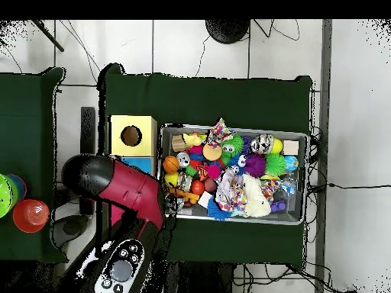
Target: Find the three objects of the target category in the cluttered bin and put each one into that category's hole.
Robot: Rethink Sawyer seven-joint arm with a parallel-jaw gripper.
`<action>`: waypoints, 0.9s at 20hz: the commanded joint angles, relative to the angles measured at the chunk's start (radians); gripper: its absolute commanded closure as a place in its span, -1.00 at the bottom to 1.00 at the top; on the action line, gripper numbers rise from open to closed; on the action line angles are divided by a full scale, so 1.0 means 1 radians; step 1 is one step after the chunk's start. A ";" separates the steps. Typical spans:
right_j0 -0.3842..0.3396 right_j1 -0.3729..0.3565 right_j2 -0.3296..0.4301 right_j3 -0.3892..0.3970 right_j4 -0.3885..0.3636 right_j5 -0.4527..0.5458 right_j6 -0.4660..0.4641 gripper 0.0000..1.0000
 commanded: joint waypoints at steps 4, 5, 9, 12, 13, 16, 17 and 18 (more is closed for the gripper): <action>-0.015 0.064 0.077 0.019 -0.056 -0.064 0.148 -1.00; -0.015 0.062 0.076 0.019 -0.057 -0.063 0.147 -1.00; -0.021 0.059 0.085 0.020 -0.051 -0.066 0.141 -1.00; -0.034 0.064 0.095 0.014 -0.044 -0.084 0.129 -1.00; -0.039 0.063 0.094 0.011 -0.044 -0.082 0.127 -1.00; -0.057 0.071 0.092 -0.001 -0.051 -0.104 0.103 -1.00; -0.065 0.078 0.095 -0.003 -0.055 -0.121 0.088 -1.00; -0.069 0.091 0.095 -0.010 -0.061 -0.142 0.078 -1.00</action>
